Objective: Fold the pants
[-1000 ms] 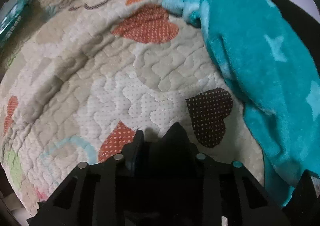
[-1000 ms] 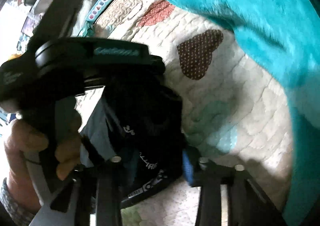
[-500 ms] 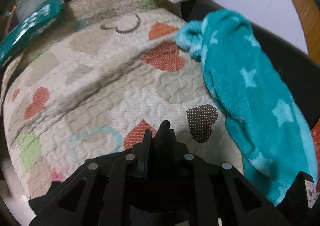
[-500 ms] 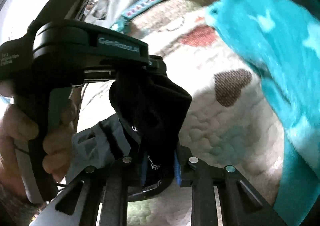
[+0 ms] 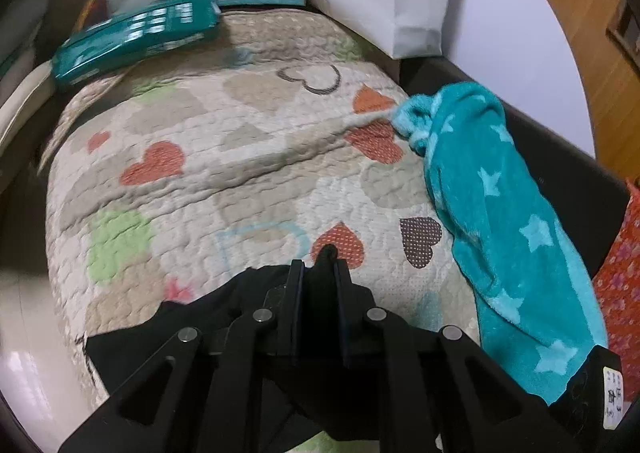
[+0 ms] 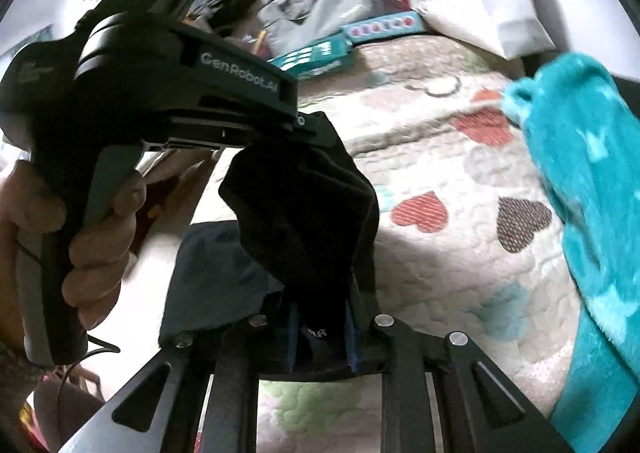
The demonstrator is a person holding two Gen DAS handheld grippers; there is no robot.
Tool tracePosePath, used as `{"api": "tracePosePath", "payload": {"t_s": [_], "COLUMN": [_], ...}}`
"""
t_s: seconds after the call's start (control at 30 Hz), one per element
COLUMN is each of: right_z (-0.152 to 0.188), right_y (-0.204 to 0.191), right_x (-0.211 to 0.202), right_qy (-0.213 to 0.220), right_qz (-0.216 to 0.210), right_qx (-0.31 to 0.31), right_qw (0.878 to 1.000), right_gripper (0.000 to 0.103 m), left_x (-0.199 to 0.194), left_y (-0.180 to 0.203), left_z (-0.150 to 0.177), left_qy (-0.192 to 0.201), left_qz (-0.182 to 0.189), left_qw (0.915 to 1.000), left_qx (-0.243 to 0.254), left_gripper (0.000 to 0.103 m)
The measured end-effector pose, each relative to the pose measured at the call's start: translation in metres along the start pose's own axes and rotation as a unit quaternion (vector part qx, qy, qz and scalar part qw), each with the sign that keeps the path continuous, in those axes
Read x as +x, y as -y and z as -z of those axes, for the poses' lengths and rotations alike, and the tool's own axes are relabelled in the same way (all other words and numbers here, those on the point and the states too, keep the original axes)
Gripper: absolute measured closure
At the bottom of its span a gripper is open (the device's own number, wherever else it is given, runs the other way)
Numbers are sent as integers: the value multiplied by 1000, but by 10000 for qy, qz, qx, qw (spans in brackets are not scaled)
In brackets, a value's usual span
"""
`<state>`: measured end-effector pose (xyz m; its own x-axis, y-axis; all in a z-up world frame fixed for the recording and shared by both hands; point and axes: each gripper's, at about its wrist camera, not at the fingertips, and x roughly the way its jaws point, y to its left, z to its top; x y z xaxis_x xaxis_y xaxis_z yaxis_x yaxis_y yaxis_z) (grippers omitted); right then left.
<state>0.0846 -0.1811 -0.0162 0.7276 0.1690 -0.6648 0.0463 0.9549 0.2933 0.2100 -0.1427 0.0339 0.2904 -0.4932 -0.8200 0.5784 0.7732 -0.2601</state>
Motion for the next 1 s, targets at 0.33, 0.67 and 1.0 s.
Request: {"api": "tracePosePath", "payload": {"t_s": [0.33, 0.67, 1.0], "right_z": [-4, 3, 33], "right_y": [-64, -119, -151], "right_x": [19, 54, 84], "right_qy": [-253, -601, -858], "right_qz": [-175, -233, -24], "right_qx": [-883, -1604, -2422], "right_qw": [9956, 9849, 9664], "right_gripper": [83, 83, 79], "left_x": [-32, -38, -22], "left_y": [-75, -149, -190], "left_z": [28, 66, 96], "left_qy": [292, 468, 489], "left_qz": [39, 302, 262], "left_qw": [9960, 9816, 9672], "left_qx": [-849, -1826, -2477], "left_gripper": [89, 89, 89]}}
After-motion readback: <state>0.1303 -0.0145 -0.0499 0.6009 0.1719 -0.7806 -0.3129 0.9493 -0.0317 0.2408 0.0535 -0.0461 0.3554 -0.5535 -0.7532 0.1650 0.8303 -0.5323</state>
